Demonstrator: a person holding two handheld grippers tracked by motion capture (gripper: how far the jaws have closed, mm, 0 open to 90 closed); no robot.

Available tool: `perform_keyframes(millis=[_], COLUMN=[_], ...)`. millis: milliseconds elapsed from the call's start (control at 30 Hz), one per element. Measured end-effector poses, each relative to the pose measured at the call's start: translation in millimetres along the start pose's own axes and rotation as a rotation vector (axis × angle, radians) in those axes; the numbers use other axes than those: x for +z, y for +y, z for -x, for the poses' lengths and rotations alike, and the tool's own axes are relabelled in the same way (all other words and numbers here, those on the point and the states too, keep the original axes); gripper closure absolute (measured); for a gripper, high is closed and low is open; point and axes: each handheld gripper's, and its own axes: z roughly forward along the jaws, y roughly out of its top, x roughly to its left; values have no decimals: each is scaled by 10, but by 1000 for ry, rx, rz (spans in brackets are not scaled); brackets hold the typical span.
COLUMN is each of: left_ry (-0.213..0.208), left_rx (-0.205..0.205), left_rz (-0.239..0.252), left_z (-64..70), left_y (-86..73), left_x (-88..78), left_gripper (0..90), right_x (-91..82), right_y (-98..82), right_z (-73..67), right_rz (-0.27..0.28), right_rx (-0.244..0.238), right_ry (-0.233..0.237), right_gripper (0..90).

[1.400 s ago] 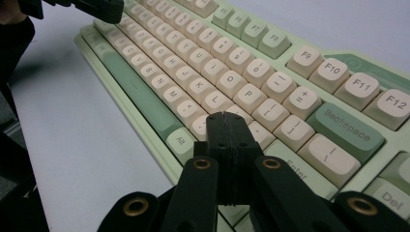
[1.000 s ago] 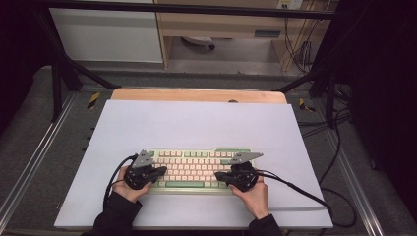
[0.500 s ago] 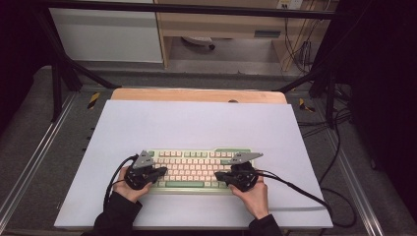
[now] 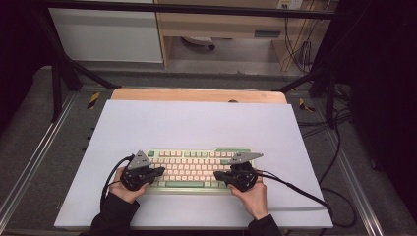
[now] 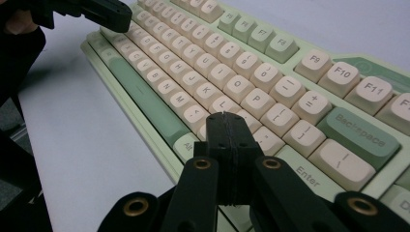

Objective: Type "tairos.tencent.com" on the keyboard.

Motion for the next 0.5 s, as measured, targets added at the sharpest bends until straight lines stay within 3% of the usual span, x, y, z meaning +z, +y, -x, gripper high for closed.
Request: perform_keyframes(millis=[500], left_ry=[-6], left_rx=[-11], left_rz=[1], left_z=[-20], left_y=[-35], left_x=[-45], left_gripper=[898], right_x=[152], right_y=[5], right_z=[-43], right_rz=[-15], right_rx=[-12], right_ry=[3], right_gripper=[900])
